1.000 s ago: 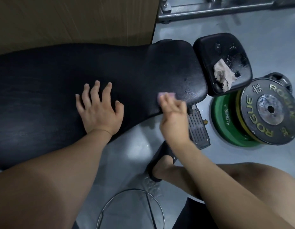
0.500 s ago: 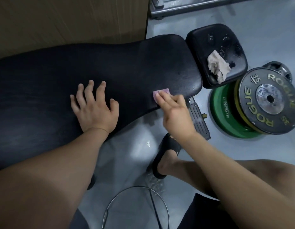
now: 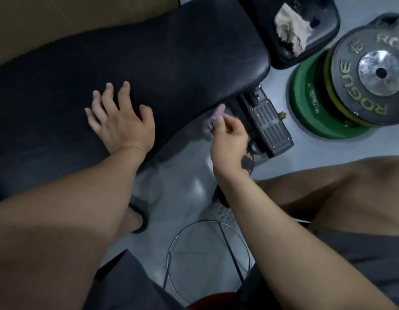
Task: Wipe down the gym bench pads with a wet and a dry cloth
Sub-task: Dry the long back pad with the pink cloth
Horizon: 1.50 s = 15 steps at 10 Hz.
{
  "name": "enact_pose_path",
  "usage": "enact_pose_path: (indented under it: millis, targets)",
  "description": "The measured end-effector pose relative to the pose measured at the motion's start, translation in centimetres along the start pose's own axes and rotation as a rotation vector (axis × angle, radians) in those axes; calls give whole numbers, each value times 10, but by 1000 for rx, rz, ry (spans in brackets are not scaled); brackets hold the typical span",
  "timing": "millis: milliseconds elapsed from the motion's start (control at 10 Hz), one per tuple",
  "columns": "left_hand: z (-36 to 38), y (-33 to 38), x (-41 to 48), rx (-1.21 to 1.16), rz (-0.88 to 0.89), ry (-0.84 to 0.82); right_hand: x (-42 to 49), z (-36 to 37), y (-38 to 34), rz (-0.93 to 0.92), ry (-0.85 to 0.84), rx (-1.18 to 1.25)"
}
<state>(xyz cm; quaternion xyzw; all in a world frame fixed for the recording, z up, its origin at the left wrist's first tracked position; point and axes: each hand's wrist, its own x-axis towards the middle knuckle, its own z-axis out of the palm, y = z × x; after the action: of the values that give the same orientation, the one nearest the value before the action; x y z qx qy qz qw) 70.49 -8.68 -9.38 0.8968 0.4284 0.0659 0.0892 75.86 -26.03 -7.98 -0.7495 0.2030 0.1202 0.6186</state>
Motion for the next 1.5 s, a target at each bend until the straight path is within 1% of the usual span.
enact_pose_path:
  millis: [100,200,300,400,500,600,700,800,900,1000,1100,1200,1300,1400,1500]
  targets:
    - [1,-1,0,5,-3,11,8,23,-8,59,-4,168]
    - [2,-1,0,7,-4,26,1,36,0,74,-11,155]
    - [3,0,1,12,-6,32,-40,53,34,129,-210,112]
    - [2,-1,1,3,-9,26,-35,48,42,178,-260,63]
    - [4,-1,2,24,0,22,20,38,22,163,-51,168]
    - [3,0,2,24,4,21,3,43,21,181,-23,124]
    - [3,0,2,20,-1,28,-23,45,34,202,-251,77]
    - [4,0,1,21,2,25,21,34,17,213,-198,182]
    - [4,0,1,11,0,23,39,37,11,262,17,346]
    - [3,1,2,7,-1,19,8,39,20,230,-124,147]
    - [2,0,2,4,-2,22,24,28,12,209,-165,216]
    - [3,0,2,1,-1,16,50,31,6,226,38,369]
    - [3,0,2,5,0,10,16,45,18,190,-14,230]
    - [2,0,2,1,0,8,12,45,13,200,-74,225]
    - [2,0,3,22,4,-17,56,26,-14,189,138,261]
